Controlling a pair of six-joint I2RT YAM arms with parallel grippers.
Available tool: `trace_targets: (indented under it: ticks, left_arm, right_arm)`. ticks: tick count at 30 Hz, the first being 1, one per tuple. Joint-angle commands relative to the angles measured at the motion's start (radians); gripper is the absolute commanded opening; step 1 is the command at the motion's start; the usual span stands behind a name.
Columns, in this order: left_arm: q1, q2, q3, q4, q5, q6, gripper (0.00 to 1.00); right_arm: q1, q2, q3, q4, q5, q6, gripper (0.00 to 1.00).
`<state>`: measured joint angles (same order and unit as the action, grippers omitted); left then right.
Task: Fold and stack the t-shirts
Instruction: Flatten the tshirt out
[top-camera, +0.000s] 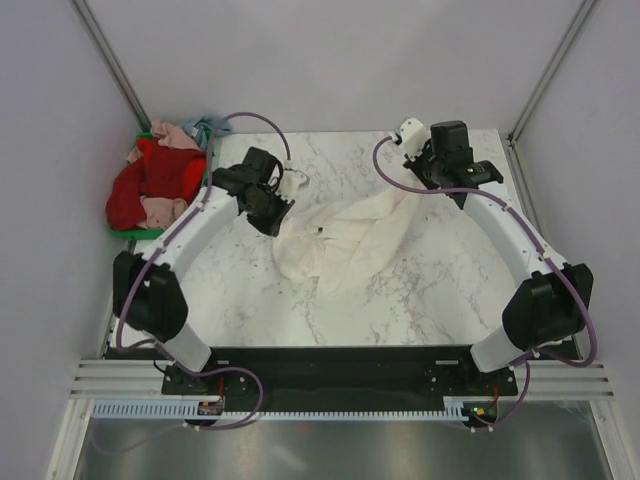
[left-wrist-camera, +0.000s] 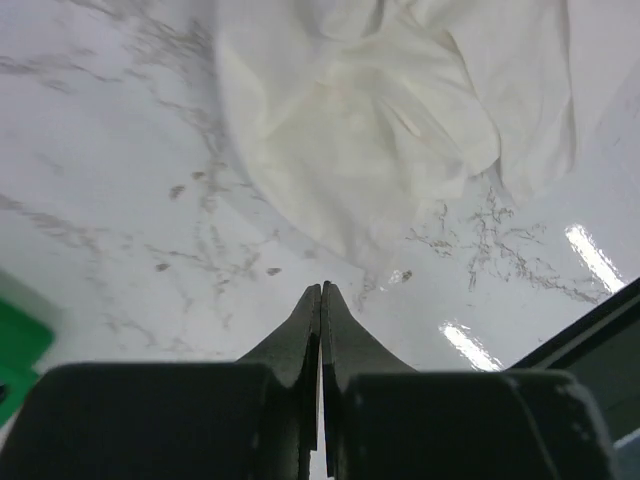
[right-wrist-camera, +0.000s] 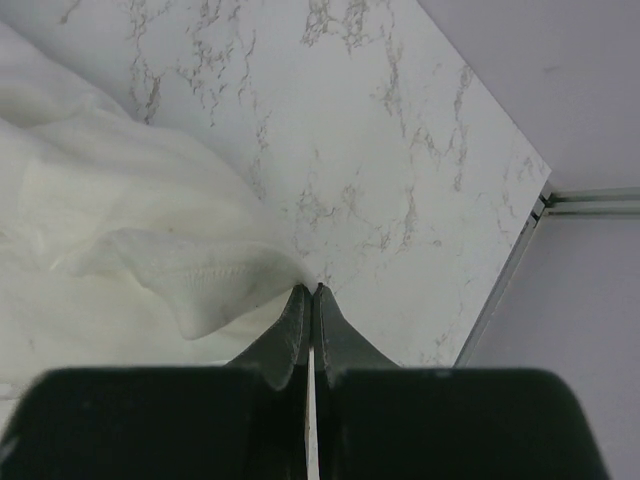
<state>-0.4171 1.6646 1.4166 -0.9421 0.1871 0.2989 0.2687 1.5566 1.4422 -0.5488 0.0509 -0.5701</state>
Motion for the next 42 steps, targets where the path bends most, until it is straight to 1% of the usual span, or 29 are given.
trace_targets:
  ticks: [1, 3, 6, 8, 10, 11, 12, 13, 14, 15, 17, 18, 19, 20, 23, 25, 26, 29, 33, 42]
  left_arm:
    - [0.032, -0.153, 0.111, -0.03, -0.086, 0.109, 0.02]
    - [0.05, -0.213, 0.14, -0.029, -0.119, 0.126, 0.02]
    - [0.07, -0.288, 0.159, -0.024, -0.138, 0.128, 0.02]
    - [0.083, -0.325, 0.169, -0.02, -0.138, 0.124, 0.02]
    - [0.083, -0.364, 0.157, -0.02, -0.117, 0.143, 0.02]
    - [0.083, -0.368, 0.142, -0.02, -0.073, 0.158, 0.02]
    - [0.081, -0.361, 0.098, -0.021, -0.055, 0.163, 0.05]
    - [0.081, -0.349, 0.073, -0.021, -0.031, 0.157, 0.12]
    - [0.077, -0.33, 0.047, -0.015, -0.006, 0.149, 0.19]
    - [0.071, -0.313, -0.009, -0.005, 0.038, 0.137, 0.3]
    - [0.048, -0.244, -0.048, 0.028, 0.069, 0.123, 0.35]
    - [0.037, -0.215, -0.06, 0.032, 0.086, 0.115, 0.43]
    - [0.023, -0.175, -0.068, 0.038, 0.087, 0.111, 0.49]
    - [0.002, -0.108, -0.068, 0.057, 0.083, 0.108, 0.49]
    - [-0.015, 0.025, -0.022, 0.097, 0.074, 0.056, 0.49]
    - [-0.032, 0.078, 0.028, 0.112, 0.068, 0.04, 0.48]
    - [-0.037, 0.139, 0.048, 0.114, 0.055, 0.023, 0.48]
    - [-0.057, 0.245, 0.128, 0.112, 0.028, -0.022, 0.48]
    - [-0.061, 0.337, 0.166, 0.114, 0.032, -0.056, 0.48]
    - [-0.065, 0.48, 0.252, 0.106, 0.064, -0.058, 0.47]
  right_arm:
    - [-0.013, -0.091, 0.09, 0.029, -0.026, 0.068, 0.0]
    - [-0.016, -0.122, 0.096, 0.013, -0.049, 0.078, 0.0]
    - [-0.02, -0.211, 0.084, -0.017, -0.072, 0.099, 0.0]
    - [-0.02, -0.3, 0.049, -0.028, -0.069, 0.113, 0.0]
    - [-0.019, -0.384, -0.004, -0.043, -0.071, 0.125, 0.0]
    - [-0.019, -0.403, -0.028, -0.054, -0.074, 0.13, 0.0]
    - [-0.02, -0.427, -0.081, -0.063, -0.063, 0.136, 0.0]
    - [-0.02, -0.432, -0.104, -0.062, -0.057, 0.145, 0.0]
    - [-0.02, -0.429, -0.123, -0.06, -0.057, 0.153, 0.0]
    - [-0.02, -0.422, -0.137, -0.062, -0.063, 0.157, 0.0]
    - [-0.02, -0.392, -0.146, -0.059, -0.092, 0.157, 0.0]
    - [-0.019, -0.38, -0.143, -0.059, -0.095, 0.157, 0.0]
    - [-0.019, -0.356, -0.131, -0.056, -0.1, 0.154, 0.0]
    - [-0.02, -0.345, -0.123, -0.056, -0.106, 0.15, 0.0]
    - [-0.02, -0.314, -0.094, -0.057, -0.106, 0.134, 0.0]
    - [-0.019, -0.302, -0.085, -0.056, -0.108, 0.133, 0.0]
    - [-0.019, -0.3, -0.083, -0.057, -0.109, 0.133, 0.0]
    - [-0.02, -0.293, -0.083, -0.056, -0.117, 0.139, 0.0]
    - [-0.02, -0.279, -0.089, -0.054, -0.121, 0.141, 0.0]
    - [-0.02, -0.25, -0.108, -0.039, -0.125, 0.136, 0.0]
